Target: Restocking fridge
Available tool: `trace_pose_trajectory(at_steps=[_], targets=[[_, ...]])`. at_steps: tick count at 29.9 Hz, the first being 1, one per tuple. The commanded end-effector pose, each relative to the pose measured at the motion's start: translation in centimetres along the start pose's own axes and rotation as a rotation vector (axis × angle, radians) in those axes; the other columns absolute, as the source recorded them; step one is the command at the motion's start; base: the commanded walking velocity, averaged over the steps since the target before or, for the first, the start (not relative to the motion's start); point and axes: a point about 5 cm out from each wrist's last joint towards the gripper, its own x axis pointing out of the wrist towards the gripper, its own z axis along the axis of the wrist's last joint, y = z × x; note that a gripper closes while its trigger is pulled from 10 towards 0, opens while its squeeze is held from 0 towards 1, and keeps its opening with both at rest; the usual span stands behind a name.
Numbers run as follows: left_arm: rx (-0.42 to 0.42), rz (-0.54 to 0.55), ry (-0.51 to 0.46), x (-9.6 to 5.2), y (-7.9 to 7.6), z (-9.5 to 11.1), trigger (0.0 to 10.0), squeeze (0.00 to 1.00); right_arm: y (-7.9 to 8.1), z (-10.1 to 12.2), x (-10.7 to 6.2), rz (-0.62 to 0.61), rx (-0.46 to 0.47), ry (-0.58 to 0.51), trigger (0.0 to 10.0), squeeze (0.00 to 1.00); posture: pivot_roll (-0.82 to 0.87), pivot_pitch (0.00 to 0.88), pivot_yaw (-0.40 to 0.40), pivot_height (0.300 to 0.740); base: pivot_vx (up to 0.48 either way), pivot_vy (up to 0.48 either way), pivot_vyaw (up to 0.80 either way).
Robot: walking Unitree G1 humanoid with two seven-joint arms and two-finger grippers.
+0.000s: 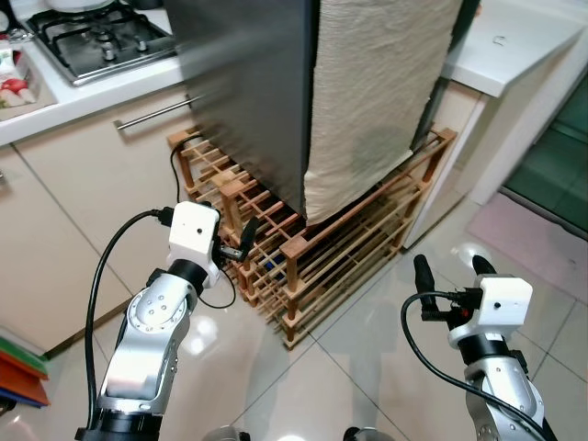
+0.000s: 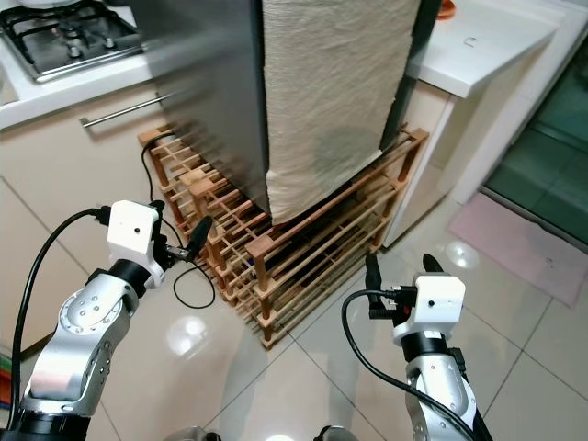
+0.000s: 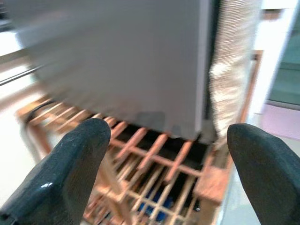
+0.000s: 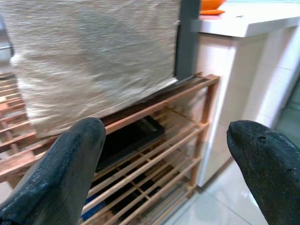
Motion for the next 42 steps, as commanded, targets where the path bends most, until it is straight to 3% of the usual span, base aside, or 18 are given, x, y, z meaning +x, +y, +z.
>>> trace_pose_trajectory(at_steps=[1,7,16,24,31,35,42], targets=[[0.021,-0.018,0.002,0.3,-0.1,0.0,10.0,0.0,0.0,-0.4,-0.1,-0.002,0.001,0.023,10.0,0.0,0.0,0.037,0.026,0.74,0.0,0.48,-0.75],[0.035,-0.016,0.004,0.8,0.1,-0.1,10.0,0.0,0.1,-0.3,0.0,0.005,-0.006,0.022,10.0,0.0,-0.01,0.04,0.026,0.74,0.0,0.48,-0.74],[0.098,-0.031,-0.031,1.6,-0.4,0.6,10.0,0.0,0.1,-0.1,0.7,0.006,-0.04,0.018,10.0,0.0,-0.01,0.042,0.019,0.74,0.0,0.0,0.0],[0.063,-0.048,-0.053,1.9,-1.0,0.8,10.0,0.0,0.3,0.1,1.1,0.019,-0.041,0.013,10.0,0.0,-0.02,0.039,0.01,0.74,0.144,0.0,0.0],[0.101,-0.082,-0.12,1.7,-1.6,1.6,10.0,0.0,0.0,-0.1,1.6,0.025,-0.043,0.016,10.0,0.0,-0.01,0.034,0.005,0.74,0.151,-0.399,0.0],[0.028,-0.108,-0.144,1.5,-2.0,1.7,10.0,0.0,-0.2,-0.1,1.7,0.024,-0.041,0.016,10.0,0.0,-0.01,0.03,0.001,0.74,0.0,-0.48,0.0],[0.022,-0.099,-0.147,1.5,-1.9,1.7,10.0,0.0,-0.3,-0.1,1.8,0.029,-0.041,0.017,10.0,0.0,-0.01,0.028,-0.002,0.74,0.0,-0.343,0.0]])
